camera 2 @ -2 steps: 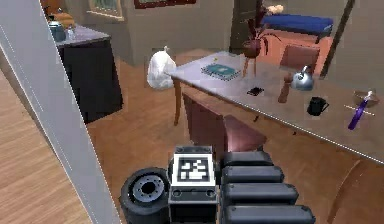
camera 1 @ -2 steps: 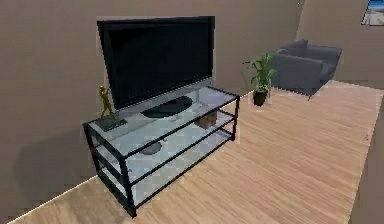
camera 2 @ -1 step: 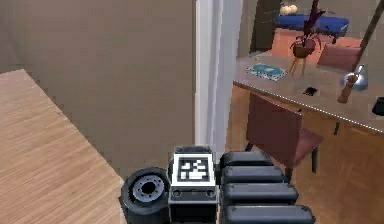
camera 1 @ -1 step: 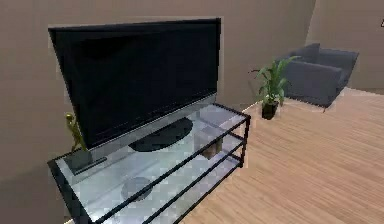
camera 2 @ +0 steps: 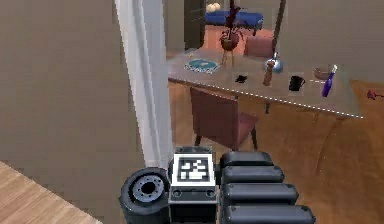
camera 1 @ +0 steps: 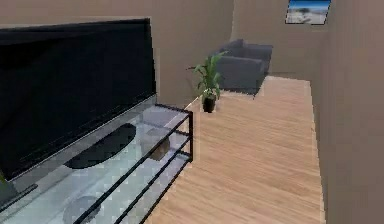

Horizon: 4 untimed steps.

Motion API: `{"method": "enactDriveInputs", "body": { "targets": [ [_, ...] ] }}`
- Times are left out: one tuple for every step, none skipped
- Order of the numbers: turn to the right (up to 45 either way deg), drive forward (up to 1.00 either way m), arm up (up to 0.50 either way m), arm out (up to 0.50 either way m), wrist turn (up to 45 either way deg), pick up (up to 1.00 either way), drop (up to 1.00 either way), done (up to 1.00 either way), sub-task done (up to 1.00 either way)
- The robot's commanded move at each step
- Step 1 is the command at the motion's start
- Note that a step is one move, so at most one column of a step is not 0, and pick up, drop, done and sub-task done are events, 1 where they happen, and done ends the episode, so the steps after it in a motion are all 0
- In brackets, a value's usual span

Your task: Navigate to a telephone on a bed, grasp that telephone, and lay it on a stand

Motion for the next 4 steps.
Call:
{"method": "enactDriveInputs", "body": {
  "targets": [
    [0.0, 0.90, 0.00, 0.00, 0.0, 0.00, 0.00, 0.00, 0.00],
    [-45.0, 0.00, 0.00, 0.00, 0.0, 0.00, 0.00, 0.00, 0.00],
    [-45.0, 0.00, 0.00, 0.00, 0.0, 0.00, 0.00, 0.00, 0.00],
    [-18.0, 0.00, 0.00, 0.00, 0.0, 0.00, 0.00, 0.00, 0.00]
  ]
}}
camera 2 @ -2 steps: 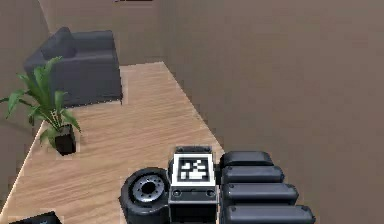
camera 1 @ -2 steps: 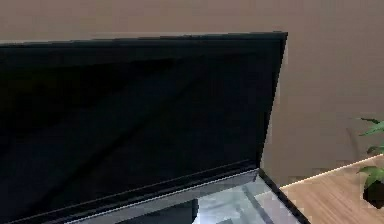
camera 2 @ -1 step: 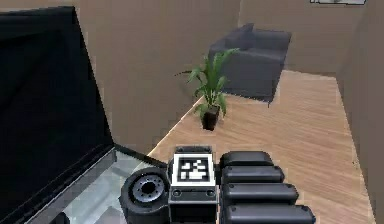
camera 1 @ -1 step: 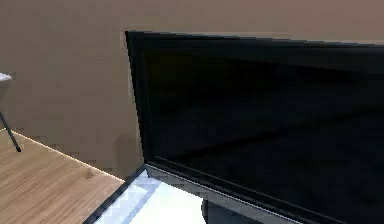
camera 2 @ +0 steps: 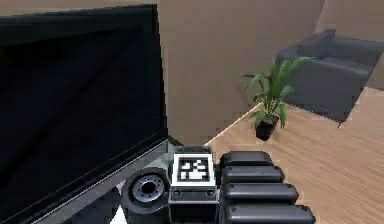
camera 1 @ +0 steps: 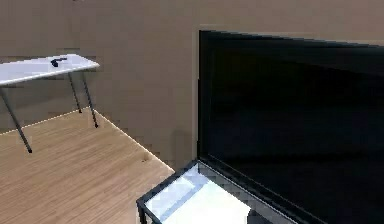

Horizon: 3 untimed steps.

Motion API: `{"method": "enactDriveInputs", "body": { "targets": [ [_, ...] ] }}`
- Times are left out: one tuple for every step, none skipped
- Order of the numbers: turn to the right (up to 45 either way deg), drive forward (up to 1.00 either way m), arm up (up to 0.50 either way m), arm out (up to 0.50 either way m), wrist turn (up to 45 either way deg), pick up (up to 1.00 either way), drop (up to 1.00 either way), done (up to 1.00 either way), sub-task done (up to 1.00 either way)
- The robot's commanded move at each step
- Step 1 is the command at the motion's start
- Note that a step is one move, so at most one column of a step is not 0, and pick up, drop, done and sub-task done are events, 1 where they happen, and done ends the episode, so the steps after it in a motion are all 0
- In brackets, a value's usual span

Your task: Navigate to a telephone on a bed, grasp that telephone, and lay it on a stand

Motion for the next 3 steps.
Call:
{"method": "enactDriveInputs", "body": {
  "targets": [
    [45.0, 0.00, 0.00, 0.00, 0.0, 0.00, 0.00, 0.00, 0.00],
    [42.0, 0.00, 0.00, 0.00, 0.0, 0.00, 0.00, 0.00, 0.00],
    [-45.0, 0.00, 0.00, 0.00, 0.0, 0.00, 0.00, 0.00, 0.00]
  ]
}}
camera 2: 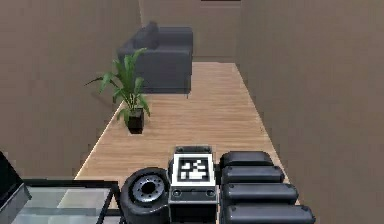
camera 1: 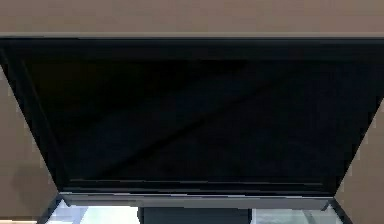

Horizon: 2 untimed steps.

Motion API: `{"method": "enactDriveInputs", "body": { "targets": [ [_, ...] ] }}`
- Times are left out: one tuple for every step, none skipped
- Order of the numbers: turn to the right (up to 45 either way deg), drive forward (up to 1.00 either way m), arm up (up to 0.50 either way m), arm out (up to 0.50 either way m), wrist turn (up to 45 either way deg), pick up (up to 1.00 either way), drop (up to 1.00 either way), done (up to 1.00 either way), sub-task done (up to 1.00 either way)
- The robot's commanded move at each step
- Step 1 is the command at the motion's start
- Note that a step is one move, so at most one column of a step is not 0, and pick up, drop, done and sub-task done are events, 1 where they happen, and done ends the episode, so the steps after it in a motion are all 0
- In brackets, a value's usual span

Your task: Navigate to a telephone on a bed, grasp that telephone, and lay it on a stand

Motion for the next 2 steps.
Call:
{"method": "enactDriveInputs", "body": {
  "targets": [
    [-30.0, 0.00, 0.00, 0.00, 0.0, 0.00, 0.00, 0.00, 0.00],
    [45.0, 0.00, 0.00, 0.00, 0.0, 0.00, 0.00, 0.00, 0.00]
  ]
}}
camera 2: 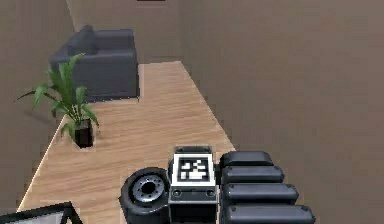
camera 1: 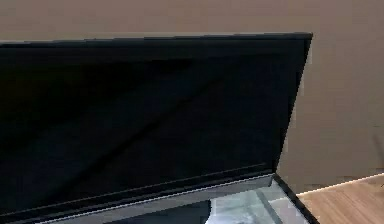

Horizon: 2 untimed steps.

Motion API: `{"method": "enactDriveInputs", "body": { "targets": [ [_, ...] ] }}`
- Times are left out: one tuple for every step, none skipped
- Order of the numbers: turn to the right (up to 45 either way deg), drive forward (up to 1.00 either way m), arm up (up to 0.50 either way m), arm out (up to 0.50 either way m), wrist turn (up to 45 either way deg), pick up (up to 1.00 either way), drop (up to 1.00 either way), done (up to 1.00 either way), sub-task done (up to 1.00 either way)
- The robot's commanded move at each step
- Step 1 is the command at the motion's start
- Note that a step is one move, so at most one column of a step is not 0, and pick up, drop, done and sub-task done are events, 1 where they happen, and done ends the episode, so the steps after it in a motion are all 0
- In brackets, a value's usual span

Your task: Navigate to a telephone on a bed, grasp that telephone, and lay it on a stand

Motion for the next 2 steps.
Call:
{"method": "enactDriveInputs", "body": {
  "targets": [
    [15.0, 0.00, 0.00, 0.00, 0.0, 0.00, 0.00, 0.00, 0.00],
    [-45.0, 0.00, 0.00, 0.00, 0.0, 0.00, 0.00, 0.00, 0.00]
  ]
}}
